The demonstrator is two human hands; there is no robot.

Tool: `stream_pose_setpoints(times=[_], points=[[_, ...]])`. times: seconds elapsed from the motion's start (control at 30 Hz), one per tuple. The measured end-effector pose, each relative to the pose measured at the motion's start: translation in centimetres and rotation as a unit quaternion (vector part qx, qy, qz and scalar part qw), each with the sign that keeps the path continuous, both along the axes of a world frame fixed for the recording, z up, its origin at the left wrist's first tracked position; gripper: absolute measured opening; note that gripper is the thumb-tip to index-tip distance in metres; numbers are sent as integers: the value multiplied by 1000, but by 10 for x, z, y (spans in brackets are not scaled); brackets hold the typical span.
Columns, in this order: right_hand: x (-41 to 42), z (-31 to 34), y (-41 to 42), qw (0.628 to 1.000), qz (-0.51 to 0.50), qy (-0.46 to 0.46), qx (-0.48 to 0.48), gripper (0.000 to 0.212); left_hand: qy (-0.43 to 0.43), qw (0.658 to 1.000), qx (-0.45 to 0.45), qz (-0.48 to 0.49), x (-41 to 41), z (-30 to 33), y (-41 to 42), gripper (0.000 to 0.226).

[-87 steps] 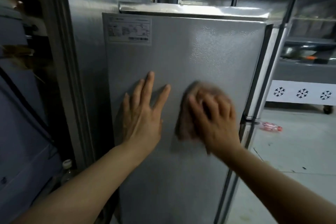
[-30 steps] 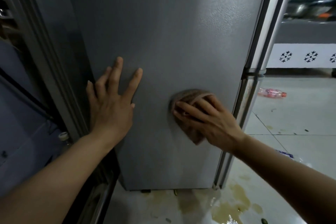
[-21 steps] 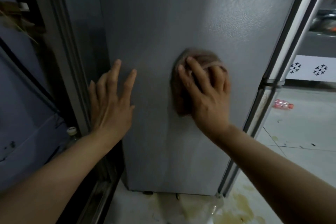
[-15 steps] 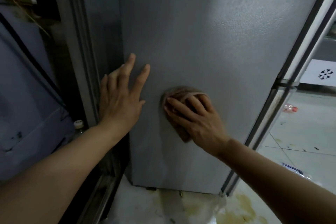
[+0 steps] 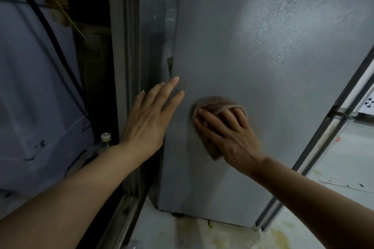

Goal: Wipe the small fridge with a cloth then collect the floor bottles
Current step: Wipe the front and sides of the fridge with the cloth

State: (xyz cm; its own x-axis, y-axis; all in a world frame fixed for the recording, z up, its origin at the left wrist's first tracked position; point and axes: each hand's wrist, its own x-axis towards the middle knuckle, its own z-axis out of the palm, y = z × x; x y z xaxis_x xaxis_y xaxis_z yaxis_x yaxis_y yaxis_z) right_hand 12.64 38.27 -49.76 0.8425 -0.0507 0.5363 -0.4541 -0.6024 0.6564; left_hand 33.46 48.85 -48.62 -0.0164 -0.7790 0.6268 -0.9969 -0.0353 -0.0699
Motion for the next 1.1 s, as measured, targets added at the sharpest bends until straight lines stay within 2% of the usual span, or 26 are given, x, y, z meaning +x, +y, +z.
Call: stream_pose_setpoints(times=[0.1, 0.23, 0.3, 0.37, 0.5, 0.53, 0.6, 0.7, 0.77, 0.97, 1.03, 1.1], points=[[8, 22, 2, 999, 9, 27, -32, 54, 33, 999, -22, -27, 6, -1, 8, 84], [52, 75, -3, 988, 7, -155, -8, 55, 104, 993, -59, -17, 12, 3, 14, 84], [72, 75, -1, 982, -1, -190, 2, 57, 115, 991, -71, -14, 16, 1, 17, 82], [77, 54, 3, 987, 6, -162, 17, 55, 130, 989, -71, -4, 21, -1, 22, 79], [65, 12, 16, 998, 5, 56, 0, 49, 150, 986, -67, 6, 31, -6, 32, 75], [65, 15, 18, 997, 3, 76, -4, 48, 151, 986, -70, 5, 33, -7, 34, 75], [72, 31, 19, 999, 12, 34, -2, 47, 150, 986, -73, 3, 36, -8, 37, 75], [94, 69, 16, 990, 19, -139, 17, 44, 145, 987, -73, -7, 37, -12, 37, 75], [105, 76, 12, 985, 23, -171, 4, 40, 146, 987, -68, -8, 38, -16, 35, 75], [101, 6, 4, 995, 62, -72, 8, 30, 156, 987, -41, -4, 45, -32, 35, 77], [94, -31, 6, 999, 35, 9, 19, 34, 151, 988, -27, -3, 46, -37, 38, 77], [83, -62, 12, 994, -3, 110, 16, 47, 143, 990, -16, -2, 46, -40, 42, 76]])
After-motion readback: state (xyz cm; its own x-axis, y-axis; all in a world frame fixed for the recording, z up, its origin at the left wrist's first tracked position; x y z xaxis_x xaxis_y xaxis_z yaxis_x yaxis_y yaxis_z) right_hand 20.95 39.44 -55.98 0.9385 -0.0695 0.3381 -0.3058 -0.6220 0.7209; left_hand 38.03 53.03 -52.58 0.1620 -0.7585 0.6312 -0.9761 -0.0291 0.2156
